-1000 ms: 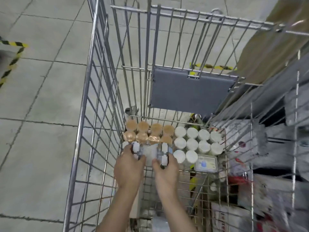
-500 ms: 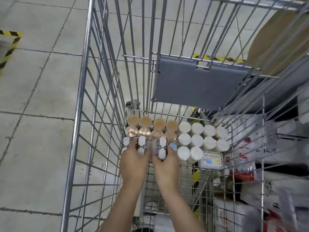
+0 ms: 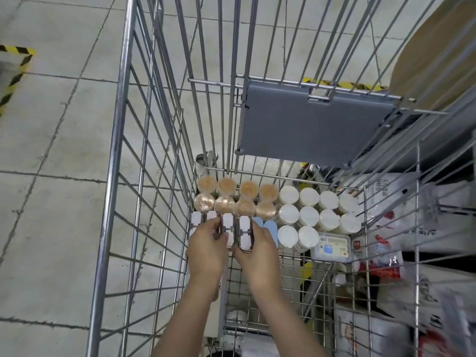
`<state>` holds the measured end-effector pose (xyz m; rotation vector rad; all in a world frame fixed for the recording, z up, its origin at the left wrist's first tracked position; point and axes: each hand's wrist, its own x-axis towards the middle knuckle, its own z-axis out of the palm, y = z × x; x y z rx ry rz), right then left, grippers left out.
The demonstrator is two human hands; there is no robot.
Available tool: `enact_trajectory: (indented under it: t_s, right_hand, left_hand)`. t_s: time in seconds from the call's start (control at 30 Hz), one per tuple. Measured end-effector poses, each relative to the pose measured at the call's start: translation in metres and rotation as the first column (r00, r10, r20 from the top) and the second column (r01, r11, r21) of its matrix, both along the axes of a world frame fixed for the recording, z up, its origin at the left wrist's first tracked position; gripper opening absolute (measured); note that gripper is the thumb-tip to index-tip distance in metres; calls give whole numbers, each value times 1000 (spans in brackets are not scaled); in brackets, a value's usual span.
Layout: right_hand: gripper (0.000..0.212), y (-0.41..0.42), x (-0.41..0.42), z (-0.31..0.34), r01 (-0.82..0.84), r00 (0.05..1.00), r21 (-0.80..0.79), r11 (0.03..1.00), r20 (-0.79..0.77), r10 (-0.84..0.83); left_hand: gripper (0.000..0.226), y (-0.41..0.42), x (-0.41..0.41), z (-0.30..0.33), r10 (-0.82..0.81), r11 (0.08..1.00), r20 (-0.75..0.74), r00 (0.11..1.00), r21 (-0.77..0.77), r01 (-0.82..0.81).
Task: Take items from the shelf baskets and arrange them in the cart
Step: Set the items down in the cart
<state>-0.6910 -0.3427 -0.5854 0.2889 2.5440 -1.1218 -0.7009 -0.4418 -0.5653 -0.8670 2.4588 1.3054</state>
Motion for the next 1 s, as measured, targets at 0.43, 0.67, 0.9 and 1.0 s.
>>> enact_trajectory:
  t_s: [0.43, 0.67, 0.9, 1.0]
  right_hand:
    - [72, 14, -4, -23, -302, 943, 409, 861, -7, 334]
    - [66, 14, 1, -19, -341, 933, 401, 850, 32, 359]
    - [43, 43, 27, 29, -298, 954, 311, 903, 88, 285]
    - [39, 62, 56, 60, -252, 966, 264, 931, 133, 224]
  left_hand:
    - [35, -8, 9, -22, -245, 898, 9, 969, -375, 231]
    - [39, -9, 14, -17, -343, 845, 70, 937, -413, 340]
    - [43, -9, 39, 19, -444, 826, 218, 869, -277, 491]
    - [40, -7, 65, 49, -556, 765, 253, 791, -215, 607]
